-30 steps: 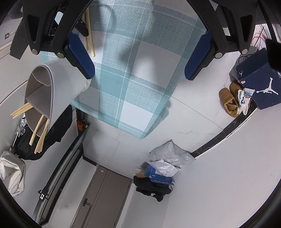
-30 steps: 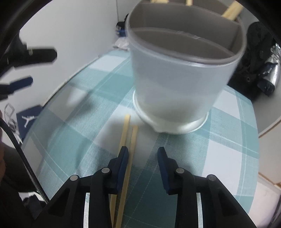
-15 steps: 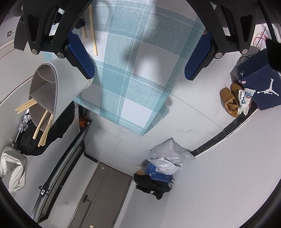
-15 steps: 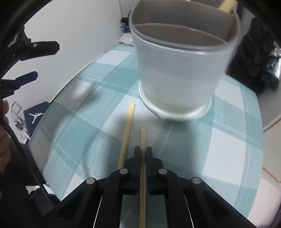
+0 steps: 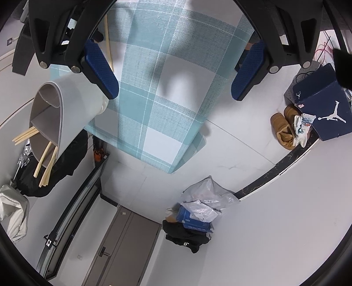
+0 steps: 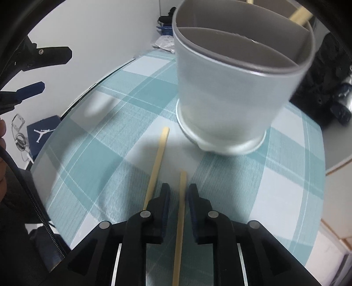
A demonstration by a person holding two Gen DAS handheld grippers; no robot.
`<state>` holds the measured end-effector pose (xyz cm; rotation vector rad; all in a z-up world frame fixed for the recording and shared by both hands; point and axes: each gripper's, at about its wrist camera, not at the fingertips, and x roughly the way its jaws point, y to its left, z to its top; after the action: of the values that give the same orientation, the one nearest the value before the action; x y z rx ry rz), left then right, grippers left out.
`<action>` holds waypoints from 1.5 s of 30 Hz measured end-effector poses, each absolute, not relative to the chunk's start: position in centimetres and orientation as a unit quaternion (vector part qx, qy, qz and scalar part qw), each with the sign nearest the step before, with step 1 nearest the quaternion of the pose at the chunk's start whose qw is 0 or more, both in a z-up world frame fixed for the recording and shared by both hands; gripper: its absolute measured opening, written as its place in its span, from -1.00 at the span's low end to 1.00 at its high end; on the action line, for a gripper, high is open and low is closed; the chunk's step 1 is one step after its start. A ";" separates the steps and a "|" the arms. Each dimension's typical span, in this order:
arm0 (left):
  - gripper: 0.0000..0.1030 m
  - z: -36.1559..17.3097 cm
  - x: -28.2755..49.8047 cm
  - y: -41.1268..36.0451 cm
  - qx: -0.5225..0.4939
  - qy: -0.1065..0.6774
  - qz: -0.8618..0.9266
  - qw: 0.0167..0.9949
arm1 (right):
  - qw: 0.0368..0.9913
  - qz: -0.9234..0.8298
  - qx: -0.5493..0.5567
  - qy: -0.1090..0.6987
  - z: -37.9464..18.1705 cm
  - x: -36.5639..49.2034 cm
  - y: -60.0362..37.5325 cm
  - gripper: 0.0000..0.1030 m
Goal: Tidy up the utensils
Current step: 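Grasp one chopstick with the right gripper while the left gripper grasps the other, then carry both held chopsticks up above the white holder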
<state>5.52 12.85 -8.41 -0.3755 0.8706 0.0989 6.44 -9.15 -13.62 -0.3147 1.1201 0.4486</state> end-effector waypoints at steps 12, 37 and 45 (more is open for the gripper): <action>0.95 -10.8 7.0 8.2 -0.128 0.470 0.001 0.873 | 0.827 0.224 -0.007 0.516 -11.8 7.7 -13.1 -0.90; -0.84 -13.0 7.6 1.8 -0.023 0.518 -0.020 0.855 | 0.834 0.205 0.276 0.431 -6.5 7.6 -26.1 -0.90; -0.94 -11.9 7.1 2.9 -0.084 0.496 -0.013 0.864 | 0.867 0.199 0.230 0.395 -5.3 7.5 -25.8 -0.90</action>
<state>7.07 2.93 -11.89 -0.1764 1.0406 -0.0263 7.48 -25.77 -5.25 0.4821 0.8272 0.4169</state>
